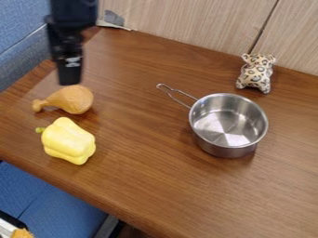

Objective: Move the drumstick chicken to the lower right side of the table

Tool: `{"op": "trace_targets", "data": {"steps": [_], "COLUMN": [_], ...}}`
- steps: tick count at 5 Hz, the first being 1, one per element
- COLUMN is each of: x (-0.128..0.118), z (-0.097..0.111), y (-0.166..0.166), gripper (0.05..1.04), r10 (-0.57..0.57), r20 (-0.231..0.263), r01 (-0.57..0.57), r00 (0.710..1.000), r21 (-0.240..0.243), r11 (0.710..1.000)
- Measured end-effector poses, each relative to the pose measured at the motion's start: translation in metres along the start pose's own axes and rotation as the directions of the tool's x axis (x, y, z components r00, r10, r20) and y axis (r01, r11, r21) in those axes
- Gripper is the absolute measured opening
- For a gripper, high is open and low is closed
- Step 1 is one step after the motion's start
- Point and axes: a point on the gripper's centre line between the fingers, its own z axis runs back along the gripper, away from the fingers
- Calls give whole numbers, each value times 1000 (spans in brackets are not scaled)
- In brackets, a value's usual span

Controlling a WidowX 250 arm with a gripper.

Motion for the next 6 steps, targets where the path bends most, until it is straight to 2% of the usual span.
{"op": "trace_targets", "data": {"steps": [1, 2, 3, 4, 5, 6], "x": [-17, -21, -24, -22, -18, -3], "z": [-25, -48, -63, -72, -81, -81], "y": [18, 26, 30, 32, 33, 34], "gripper": [999, 999, 999, 999, 999, 964], "r10": [18, 29, 50, 64, 66, 49], "r20": [-41, -70, -103, -114, -126, -88], "r01": [-22, -39, -67, -85, -88, -62], "r00": [999, 997, 993, 991, 990, 995], "r21": [-85, -139, -168, -183, -179, -149], "r11": [996, 990, 984, 979, 980, 987]}}
